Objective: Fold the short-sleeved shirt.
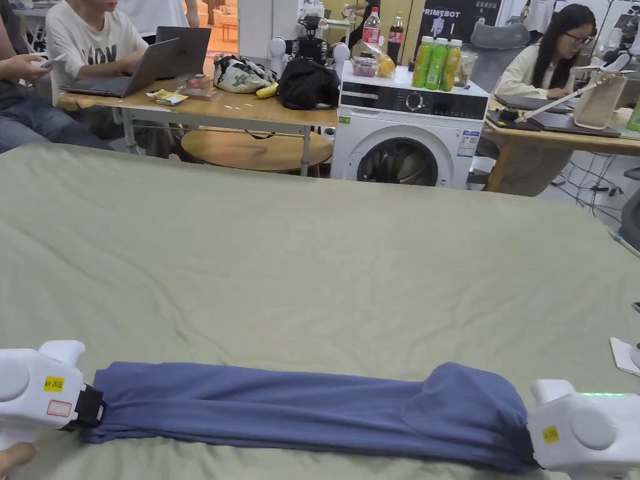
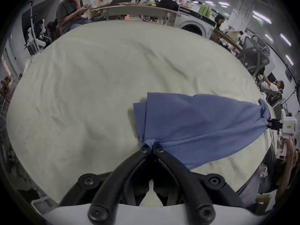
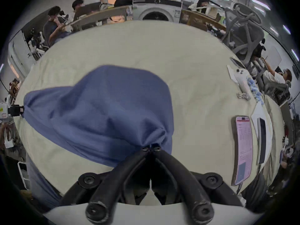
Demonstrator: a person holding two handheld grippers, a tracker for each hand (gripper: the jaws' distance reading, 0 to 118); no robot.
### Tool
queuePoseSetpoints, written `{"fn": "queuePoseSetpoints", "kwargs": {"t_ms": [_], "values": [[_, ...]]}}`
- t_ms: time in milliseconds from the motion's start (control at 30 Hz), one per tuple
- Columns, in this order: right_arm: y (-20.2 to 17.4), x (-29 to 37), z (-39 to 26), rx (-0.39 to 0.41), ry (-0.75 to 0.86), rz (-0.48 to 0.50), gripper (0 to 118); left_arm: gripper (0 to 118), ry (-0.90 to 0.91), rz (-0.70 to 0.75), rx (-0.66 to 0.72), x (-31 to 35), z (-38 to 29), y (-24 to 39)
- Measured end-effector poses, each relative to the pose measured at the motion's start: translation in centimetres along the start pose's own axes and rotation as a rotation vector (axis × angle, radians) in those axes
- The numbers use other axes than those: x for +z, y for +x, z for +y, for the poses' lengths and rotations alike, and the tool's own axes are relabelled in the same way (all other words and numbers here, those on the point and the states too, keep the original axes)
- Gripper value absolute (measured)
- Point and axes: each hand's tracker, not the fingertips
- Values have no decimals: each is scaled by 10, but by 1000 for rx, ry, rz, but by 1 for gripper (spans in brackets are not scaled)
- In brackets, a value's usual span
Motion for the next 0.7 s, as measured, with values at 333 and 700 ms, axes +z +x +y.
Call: {"fn": "queuePoseSetpoints", "kwargs": {"t_ms": [333,700], "values": [[-21,12,12,58,13,-127,37,33,36,55,24,18,7,10],[-42,67,37,-85,453,-131,47,39,538,95,-69,69,5,51]]}}
